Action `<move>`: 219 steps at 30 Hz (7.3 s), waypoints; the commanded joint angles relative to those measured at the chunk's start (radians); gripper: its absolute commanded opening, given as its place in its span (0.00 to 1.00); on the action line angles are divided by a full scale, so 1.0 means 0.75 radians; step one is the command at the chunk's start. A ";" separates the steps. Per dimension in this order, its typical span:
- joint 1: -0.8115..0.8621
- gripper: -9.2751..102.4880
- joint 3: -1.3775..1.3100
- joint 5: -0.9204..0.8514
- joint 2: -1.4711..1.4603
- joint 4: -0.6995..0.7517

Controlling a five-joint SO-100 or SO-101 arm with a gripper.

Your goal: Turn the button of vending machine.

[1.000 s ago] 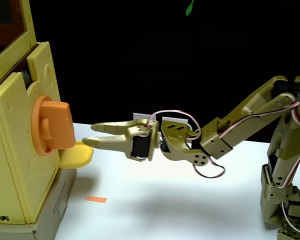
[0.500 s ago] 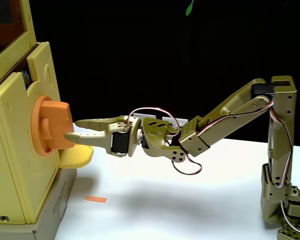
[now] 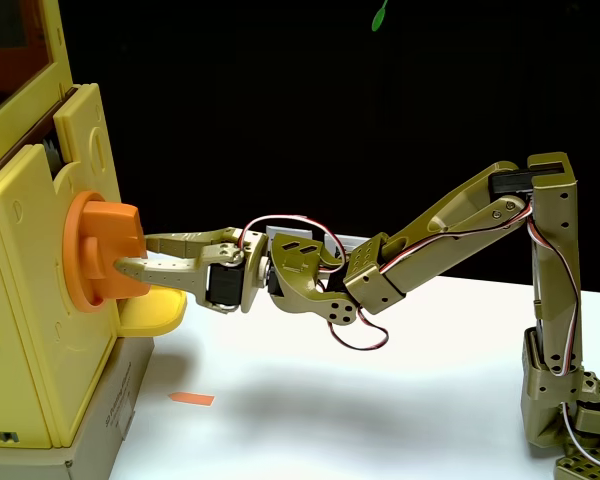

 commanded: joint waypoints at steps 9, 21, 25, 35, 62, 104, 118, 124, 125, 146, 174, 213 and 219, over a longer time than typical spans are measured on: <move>-0.045 0.14 -0.065 -0.055 0.008 -0.002; -0.053 0.07 -0.057 -0.080 -0.002 -0.051; -0.059 0.07 -0.051 -0.065 -0.002 -0.059; -0.067 0.07 -0.016 0.405 0.065 -0.098; -0.014 0.07 0.051 2.540 0.319 -0.047; -0.065 0.24 0.141 4.152 0.374 0.231; -0.137 0.39 0.366 4.121 0.569 0.166; -0.119 0.37 0.648 3.665 0.955 0.354; -0.123 0.38 0.697 3.571 1.027 0.395; -0.106 0.46 0.900 0.464 1.266 0.573; 0.082 0.40 0.125 0.065 0.188 -0.121; -0.055 0.07 -0.096 -0.008 -0.018 -0.082; -0.065 0.07 -0.063 -0.033 -0.018 -0.110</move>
